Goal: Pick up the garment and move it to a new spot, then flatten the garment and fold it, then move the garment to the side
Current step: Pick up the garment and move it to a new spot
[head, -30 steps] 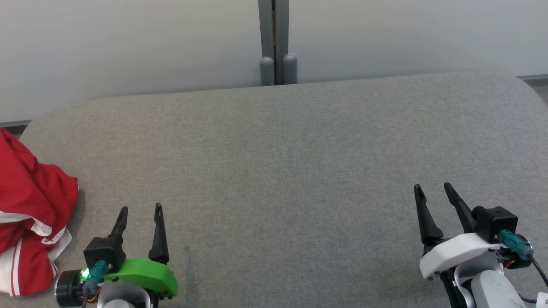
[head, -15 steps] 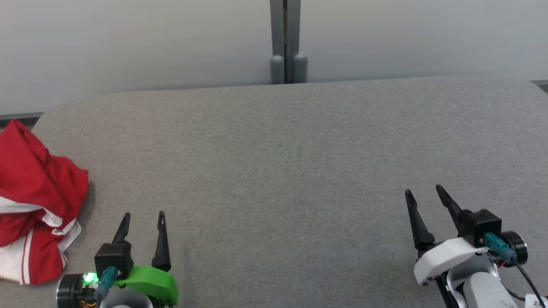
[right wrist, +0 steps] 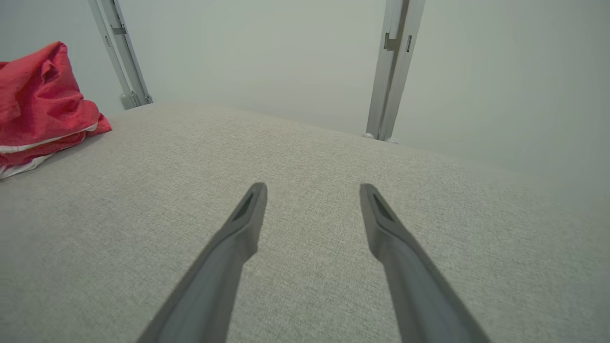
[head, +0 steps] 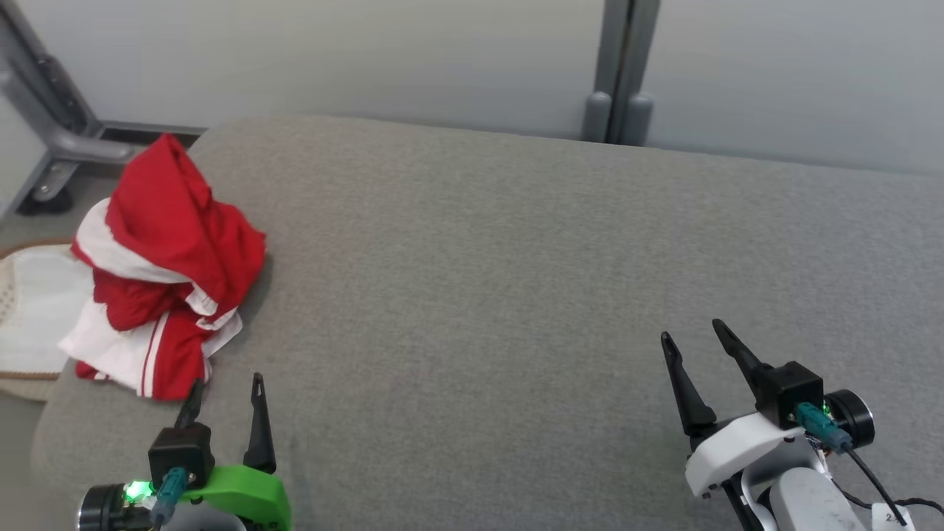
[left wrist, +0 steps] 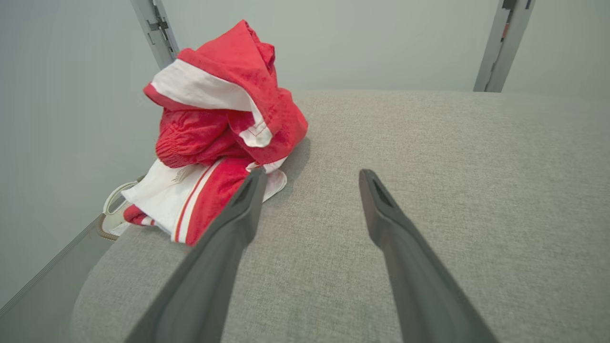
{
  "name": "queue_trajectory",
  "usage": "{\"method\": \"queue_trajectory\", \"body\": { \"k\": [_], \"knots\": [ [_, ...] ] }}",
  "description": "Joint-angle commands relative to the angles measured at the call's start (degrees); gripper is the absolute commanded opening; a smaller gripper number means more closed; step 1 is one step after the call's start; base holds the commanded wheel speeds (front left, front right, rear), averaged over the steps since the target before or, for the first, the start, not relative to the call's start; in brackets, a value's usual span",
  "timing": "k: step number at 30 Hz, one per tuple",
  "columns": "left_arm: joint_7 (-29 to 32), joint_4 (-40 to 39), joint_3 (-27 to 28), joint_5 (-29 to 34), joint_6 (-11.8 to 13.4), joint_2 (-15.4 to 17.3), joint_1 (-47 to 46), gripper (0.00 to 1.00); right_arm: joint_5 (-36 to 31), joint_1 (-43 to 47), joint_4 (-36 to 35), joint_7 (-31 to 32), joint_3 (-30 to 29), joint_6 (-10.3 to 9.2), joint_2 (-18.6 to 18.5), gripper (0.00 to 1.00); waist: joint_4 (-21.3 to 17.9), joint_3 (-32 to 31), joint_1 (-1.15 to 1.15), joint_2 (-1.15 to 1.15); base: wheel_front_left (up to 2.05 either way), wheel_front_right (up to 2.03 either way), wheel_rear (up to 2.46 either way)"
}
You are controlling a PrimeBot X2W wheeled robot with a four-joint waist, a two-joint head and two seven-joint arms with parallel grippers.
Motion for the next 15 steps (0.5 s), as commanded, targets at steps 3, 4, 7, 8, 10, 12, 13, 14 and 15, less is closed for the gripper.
{"method": "queue_trajectory", "body": {
  "k": [3,4,7,8,10,12,13,14,15],
  "knots": [
    [-0.15,-0.38,1.27,-0.32,-0.12,-0.2,1.19,1.0,0.95,-0.99,0.39,-0.27,0.96,-0.02,-0.2,1.0,8.66,0.99,0.0,0.0,0.0,0.0,0.0],
    [-0.15,-0.26,1.41,-0.32,-0.23,-0.26,1.27,1.0,1.06,-0.9,0.39,-0.27,1.28,-0.02,-0.18,1.0,9.54,1.02,0.0,0.0,0.0,0.0,0.0],
    [-0.15,-0.42,2.74,-0.96,0.18,-0.43,1.53,1.0,1.38,-1.21,0.71,-0.27,1.94,-0.02,-0.21,1.0,11.87,1.21,0.0,0.0,0.0,0.0,0.0],
    [-0.15,-0.32,2.99,-1.03,0.09,-0.47,1.63,1.0,1.48,-1.36,0.76,-0.27,2.06,-0.02,-0.21,1.0,12.48,1.34,0.0,0.0,0.0,0.0,0.0],
    [-0.15,-0.38,3.63,-1.24,0.13,-0.59,1.87,1.0,1.55,-1.51,0.95,-0.27,2.49,-0.02,-0.2,1.0,13.6,1.4,0.0,0.0,0.0,0.0,0.0],
    [-0.15,-0.27,4.16,-1.32,-0.02,-0.64,2.2,1.0,1.63,-1.56,1.13,-0.27,2.75,-0.02,-0.21,1.0,14.47,1.46,0.0,0.0,0.0,0.0,0.0],
    [-0.15,-0.27,4.43,-1.42,-0.22,-0.63,2.27,1.0,1.72,-1.6,1.26,-0.27,2.79,-0.02,-0.21,1.0,14.83,1.48,0.0,0.0,0.0,0.0,0.0],
    [-0.15,-0.16,4.59,-1.42,-0.28,-0.68,2.29,1.0,1.71,-1.61,1.39,-0.27,2.86,-0.02,-0.2,1.0,15.1,1.51,0.0,0.0,0.0,0.0,0.0],
    [-0.15,0.08,4.89,-1.67,-0.37,-0.73,2.33,1.0,1.71,-1.64,1.5,-0.27,2.96,-0.02,-0.2,1.0,15.32,1.54,0.0,0.0,0.0,0.0,0.0]
  ]
}}
